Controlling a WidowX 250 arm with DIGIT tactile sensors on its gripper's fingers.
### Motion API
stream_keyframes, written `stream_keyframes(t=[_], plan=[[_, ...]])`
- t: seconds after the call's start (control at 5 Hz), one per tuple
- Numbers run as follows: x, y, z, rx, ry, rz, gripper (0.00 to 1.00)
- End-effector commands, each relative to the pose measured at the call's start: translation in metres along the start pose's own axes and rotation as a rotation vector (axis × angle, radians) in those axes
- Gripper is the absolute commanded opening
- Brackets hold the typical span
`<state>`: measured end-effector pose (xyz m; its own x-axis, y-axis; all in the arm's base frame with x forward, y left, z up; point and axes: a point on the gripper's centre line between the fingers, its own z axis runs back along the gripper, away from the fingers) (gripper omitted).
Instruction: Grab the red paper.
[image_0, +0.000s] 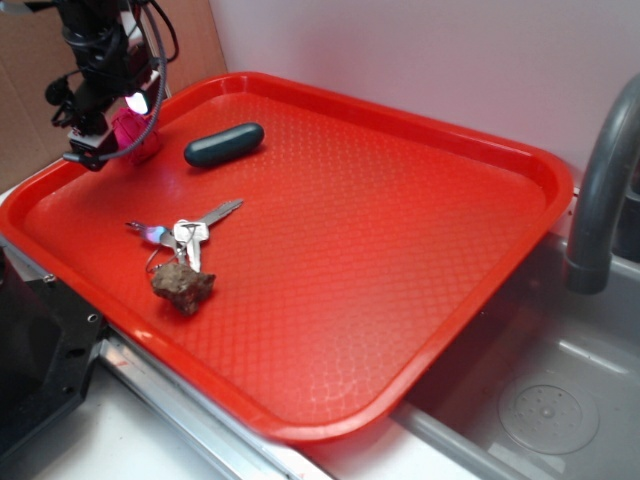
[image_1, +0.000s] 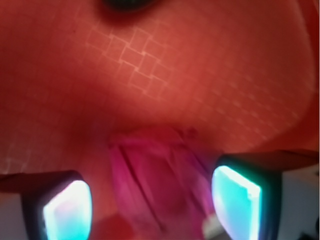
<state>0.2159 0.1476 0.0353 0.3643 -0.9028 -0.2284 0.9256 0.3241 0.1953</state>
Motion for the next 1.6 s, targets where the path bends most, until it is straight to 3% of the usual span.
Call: stream_keyframes(t=[0.0, 0.4, 0.6, 1.0, 1.2, 1.4], plan=[[0.008, 0.0, -0.018, -0.013, 0.043, -0.04, 1.0], [0.011, -0.013, -0.019, -0.013, 0.044, -0.068, 1.0], [0.012, -0.011, -0.018, -0.008, 0.049, -0.063, 0.0], [0.009, -0.01, -0.011, 0.001, 0.037, -0.049, 0.0], [0.006, -0.014, 0.017, 0.017, -0.028, -0.005, 0.0], [0.006, -0.016, 0.071, 0.032, -0.153, 0.082, 0.0]])
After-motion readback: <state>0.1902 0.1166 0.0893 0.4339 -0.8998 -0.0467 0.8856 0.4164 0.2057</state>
